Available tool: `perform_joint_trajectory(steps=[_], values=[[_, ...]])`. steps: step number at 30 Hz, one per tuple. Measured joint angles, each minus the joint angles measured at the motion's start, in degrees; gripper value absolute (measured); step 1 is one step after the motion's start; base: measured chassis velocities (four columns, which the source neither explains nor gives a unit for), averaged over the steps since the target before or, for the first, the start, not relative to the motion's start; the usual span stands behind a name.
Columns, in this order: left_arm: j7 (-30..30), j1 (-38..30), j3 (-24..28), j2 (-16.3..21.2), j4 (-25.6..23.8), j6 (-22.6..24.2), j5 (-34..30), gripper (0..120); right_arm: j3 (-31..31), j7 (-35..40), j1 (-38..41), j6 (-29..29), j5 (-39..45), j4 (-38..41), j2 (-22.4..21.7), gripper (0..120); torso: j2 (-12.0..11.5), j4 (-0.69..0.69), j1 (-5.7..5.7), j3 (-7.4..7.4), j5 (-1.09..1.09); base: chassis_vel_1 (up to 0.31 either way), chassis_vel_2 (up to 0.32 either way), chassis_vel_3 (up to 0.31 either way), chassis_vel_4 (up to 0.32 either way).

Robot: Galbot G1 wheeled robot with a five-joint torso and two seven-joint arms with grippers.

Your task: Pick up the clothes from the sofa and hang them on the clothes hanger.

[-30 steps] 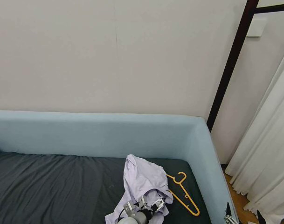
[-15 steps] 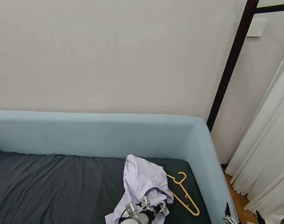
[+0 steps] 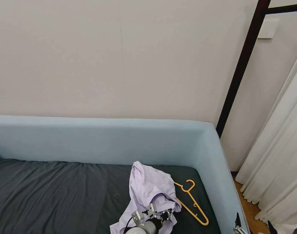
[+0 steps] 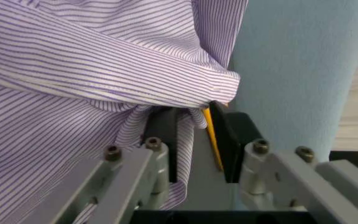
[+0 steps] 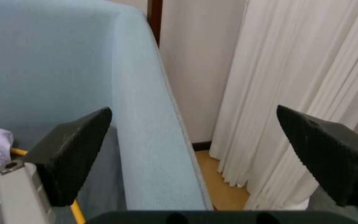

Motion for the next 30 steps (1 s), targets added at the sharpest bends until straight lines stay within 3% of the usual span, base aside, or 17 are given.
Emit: perform_joint_trajectory(steps=[10,19,24,30], values=[[-1.3,1.7,0.6,-0.5,-2.7,0.1,0.1,66,0.0,0.0,-0.1,0.0,-0.1,0.2,0.0,100,0.0,0.00,0.00,0.00,0.00,0.000,0.000,0.000,0.000],[-0.5,0.4,-0.4,-3.0,0.8,0.1,-0.1,97,-0.1,0.0,-0.3,-0.2,-0.2,0.4,-0.2,100,0.0,0.00,0.00,0.00,0.00,0.000,0.000,0.000,0.000],[0.2,-0.5,-0.5,-5.0,3.8,0.0,0.0,100,0.1,0.0,-0.4,-0.4,-0.1,0.6,-0.4,100,0.0,0.00,0.00,0.00,0.00,0.000,0.000,0.000,0.000],[0.4,-0.9,-1.5,-5.3,4.0,-0.2,-0.1,100,0.2,0.0,-0.5,-0.4,-0.2,0.5,-0.3,100,0.0,0.00,0.00,0.00,0.00,0.000,0.000,0.000,0.000]])
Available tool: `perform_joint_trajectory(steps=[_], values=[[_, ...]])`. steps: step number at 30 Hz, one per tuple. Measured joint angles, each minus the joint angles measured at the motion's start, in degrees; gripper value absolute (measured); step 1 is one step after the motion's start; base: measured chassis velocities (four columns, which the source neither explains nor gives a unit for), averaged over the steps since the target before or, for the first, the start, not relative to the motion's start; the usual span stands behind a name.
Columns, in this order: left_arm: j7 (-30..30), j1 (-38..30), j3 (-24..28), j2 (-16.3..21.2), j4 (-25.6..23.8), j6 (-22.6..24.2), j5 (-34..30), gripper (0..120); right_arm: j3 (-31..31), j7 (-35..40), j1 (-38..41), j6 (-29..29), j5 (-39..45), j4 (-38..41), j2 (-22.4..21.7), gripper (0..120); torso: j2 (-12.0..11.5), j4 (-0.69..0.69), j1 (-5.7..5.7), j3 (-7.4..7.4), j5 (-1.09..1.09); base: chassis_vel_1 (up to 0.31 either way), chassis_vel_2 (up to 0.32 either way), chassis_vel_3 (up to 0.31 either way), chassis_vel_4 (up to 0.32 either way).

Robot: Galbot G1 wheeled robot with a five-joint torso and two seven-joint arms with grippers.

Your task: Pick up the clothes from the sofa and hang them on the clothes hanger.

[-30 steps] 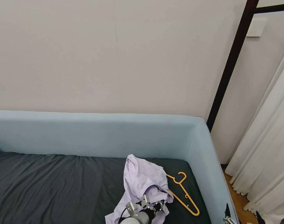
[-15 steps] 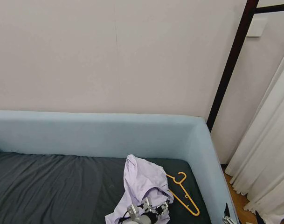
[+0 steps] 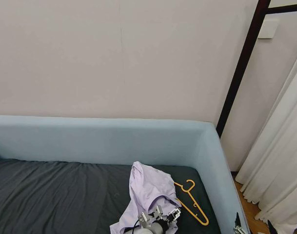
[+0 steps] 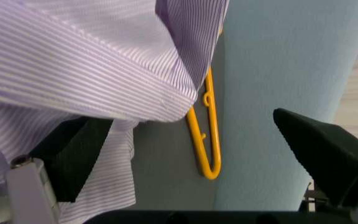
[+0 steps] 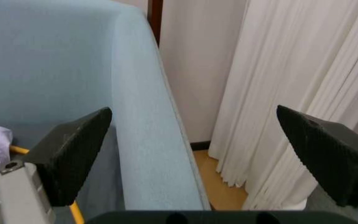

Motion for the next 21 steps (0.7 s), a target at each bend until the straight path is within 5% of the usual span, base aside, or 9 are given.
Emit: perform_joint_trajectory(steps=[10,21], values=[[0.2,0.8,-0.9,0.8,-0.4,-0.4,-0.3,94,-0.6,0.0,0.3,0.0,-0.3,-0.3,0.3,100,0.0,0.00,0.00,0.00,0.00,0.000,0.000,0.000,0.000],[0.6,-0.1,-2.5,-1.7,2.1,-0.7,-0.6,63,-0.2,0.0,-0.1,0.1,-0.2,-0.3,-0.2,100,0.0,0.00,0.00,0.00,0.00,0.000,0.000,0.000,0.000]])
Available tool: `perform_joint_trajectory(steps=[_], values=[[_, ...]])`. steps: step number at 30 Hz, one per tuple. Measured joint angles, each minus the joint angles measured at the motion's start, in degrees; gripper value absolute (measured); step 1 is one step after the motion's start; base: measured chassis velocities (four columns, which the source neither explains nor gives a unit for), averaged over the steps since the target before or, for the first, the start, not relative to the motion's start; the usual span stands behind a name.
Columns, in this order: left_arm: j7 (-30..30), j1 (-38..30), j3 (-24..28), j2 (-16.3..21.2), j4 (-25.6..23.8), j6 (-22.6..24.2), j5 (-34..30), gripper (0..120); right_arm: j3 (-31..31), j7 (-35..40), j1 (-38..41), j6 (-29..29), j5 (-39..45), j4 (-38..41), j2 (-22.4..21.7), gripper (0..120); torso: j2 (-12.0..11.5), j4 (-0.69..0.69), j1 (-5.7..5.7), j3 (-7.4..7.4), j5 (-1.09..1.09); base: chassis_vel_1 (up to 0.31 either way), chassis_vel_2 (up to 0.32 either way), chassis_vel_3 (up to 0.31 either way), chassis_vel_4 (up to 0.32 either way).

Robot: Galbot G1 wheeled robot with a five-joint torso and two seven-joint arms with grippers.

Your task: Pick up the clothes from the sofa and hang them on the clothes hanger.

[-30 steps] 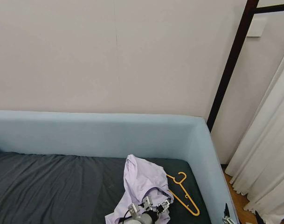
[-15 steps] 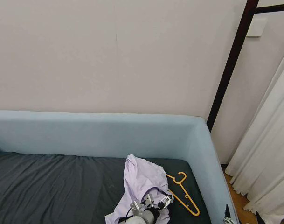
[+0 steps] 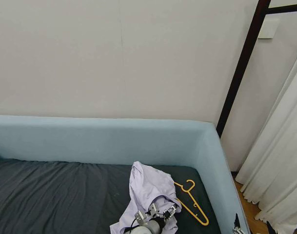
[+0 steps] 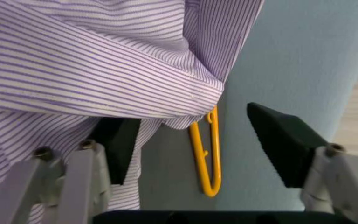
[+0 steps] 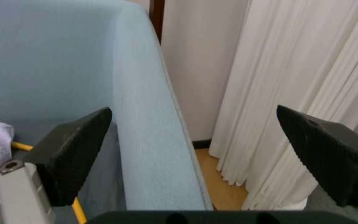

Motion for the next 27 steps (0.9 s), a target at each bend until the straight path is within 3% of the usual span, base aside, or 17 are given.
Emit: perform_joint_trajectory(steps=[3,5,9,13,17,27], values=[[0.0,0.0,-0.1,-0.1,0.0,0.0,0.0,57,0.0,0.0,0.0,0.0,0.0,0.0,0.0,100,0.0,0.00,0.00,0.00,0.00,0.000,0.000,0.000,0.000],[0.0,0.4,-0.2,0.0,-0.1,-0.1,0.0,45,-0.1,0.0,0.0,0.1,-0.2,-0.1,0.1,100,0.0,0.00,0.00,0.00,0.00,0.000,0.000,0.000,0.000],[0.0,1.0,-0.7,0.3,-0.8,-0.1,-0.2,32,-0.1,0.0,0.0,0.2,-0.3,-0.4,0.2,100,0.0,0.00,0.00,0.00,0.00,0.000,0.000,0.000,0.000],[0.2,1.3,-1.1,0.4,-1.1,-0.1,-0.4,42,-0.1,0.0,0.0,0.3,-0.4,-0.5,0.2,100,0.0,0.00,0.00,0.00,0.00,0.000,0.000,0.000,0.000],[0.9,1.2,-1.6,0.3,-0.7,0.0,-0.6,62,0.0,0.0,-0.2,0.3,-0.4,-0.5,0.1,100,0.0,0.00,0.00,0.00,0.00,0.000,0.000,0.000,0.000],[1.2,1.6,-3.2,-0.6,0.1,-0.1,-0.9,94,0.4,-0.2,-0.5,0.6,-0.6,-0.3,-0.1,100,0.0,0.00,0.00,0.00,0.00,0.000,0.000,0.000,0.000]])
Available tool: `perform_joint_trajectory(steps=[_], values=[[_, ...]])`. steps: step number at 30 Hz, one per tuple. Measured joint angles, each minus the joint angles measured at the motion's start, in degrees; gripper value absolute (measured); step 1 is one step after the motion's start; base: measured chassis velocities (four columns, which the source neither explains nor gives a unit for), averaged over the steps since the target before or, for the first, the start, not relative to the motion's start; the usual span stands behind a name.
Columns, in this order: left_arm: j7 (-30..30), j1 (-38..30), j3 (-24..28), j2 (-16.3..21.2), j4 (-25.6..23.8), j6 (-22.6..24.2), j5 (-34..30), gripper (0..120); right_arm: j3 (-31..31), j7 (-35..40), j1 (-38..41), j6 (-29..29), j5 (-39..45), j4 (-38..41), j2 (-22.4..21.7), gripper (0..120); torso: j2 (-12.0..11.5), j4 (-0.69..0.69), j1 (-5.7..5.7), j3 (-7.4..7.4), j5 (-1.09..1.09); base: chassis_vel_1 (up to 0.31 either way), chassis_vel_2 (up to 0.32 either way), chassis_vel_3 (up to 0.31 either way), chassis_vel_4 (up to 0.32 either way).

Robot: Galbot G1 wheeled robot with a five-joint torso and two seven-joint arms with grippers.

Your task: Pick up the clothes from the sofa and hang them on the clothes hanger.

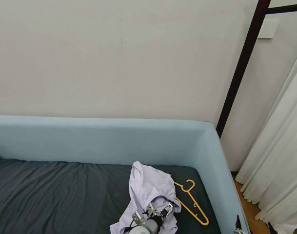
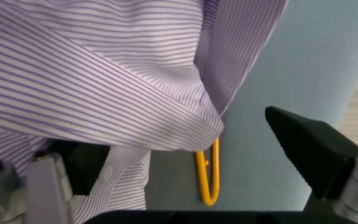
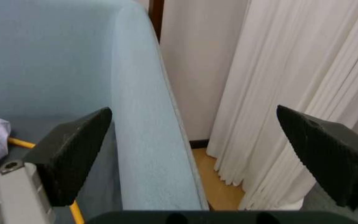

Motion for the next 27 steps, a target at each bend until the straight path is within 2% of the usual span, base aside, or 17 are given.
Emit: perform_joint_trajectory(steps=[2,6,7,10,11,14,16,18,19,20,27], values=[[0.1,0.0,-0.3,-0.2,0.4,0.0,0.0,91,0.0,0.0,-0.1,0.1,-0.1,0.0,0.0,100,0.0,0.00,0.00,0.00,0.00,0.000,0.000,0.000,0.000],[0.6,-0.4,-1.2,-1.0,2.5,-0.3,-0.1,77,0.2,-0.1,-0.5,0.3,-0.1,0.3,-0.1,100,0.0,0.00,0.00,0.00,0.00,0.000,0.000,0.000,0.000],[0.6,-0.4,-1.2,-1.0,2.5,-0.3,-0.1,77,0.2,-0.1,-0.5,0.3,-0.1,0.3,-0.1,100,0.0,0.00,0.00,0.00,0.00,0.000,0.000,0.000,0.000],[1.2,-0.9,-1.5,-1.2,3.6,-0.5,0.0,61,0.5,-0.1,-0.8,0.4,-0.1,0.4,-0.2,100,0.0,0.00,0.00,0.00,0.00,0.000,0.000,0.000,0.000],[1.2,-0.9,-1.5,-1.2,3.6,-0.5,0.0,61,0.5,-0.1,-0.8,0.4,-0.1,0.4,-0.2,100,0.0,0.00,0.00,0.00,0.00,0.000,0.000,0.000,0.000],[1.3,-0.9,-1.4,-1.2,3.4,-0.7,0.1,47,0.6,-0.1,-0.9,0.4,-0.1,0.4,-0.2,100,0.0,0.00,0.00,0.00,0.00,0.000,0.000,0.000,0.000],[1.3,-0.8,-1.3,-1.1,3.0,-0.7,0.2,44,0.6,-0.1,-0.9,0.4,-0.1,0.4,-0.1,100,0.0,0.00,0.00,0.00,0.00,0.000,0.000,0.000,0.000],[1.3,-0.7,-1.3,-1.1,2.8,-0.7,0.2,36,0.6,-0.1,-0.8,0.5,-0.1,0.4,0.0,100,0.0,0.00,0.00,0.00,0.00,0.000,0.000,0.000,0.000],[1.2,-0.6,-1.2,-1.0,2.7,-0.8,0.3,27,0.5,-0.2,-0.8,0.5,-0.2,0.4,0.1,100,0.0,0.00,0.00,0.00,0.00,0.000,0.000,0.000,0.000],[1.2,-0.6,-1.2,-1.0,2.7,-0.8,0.3,27,0.5,-0.2,-0.8,0.5,-0.2,0.4,0.1,100,0.0,0.00,0.00,0.00,0.00,0.000,0.000,0.000,0.000],[0.8,0.0,-0.9,-0.4,1.4,-0.9,0.6,1,0.4,-0.2,-0.7,0.5,-0.2,0.3,0.3,100,0.0,0.00,0.00,0.00,0.00,0.000,0.000,0.000,0.000]])
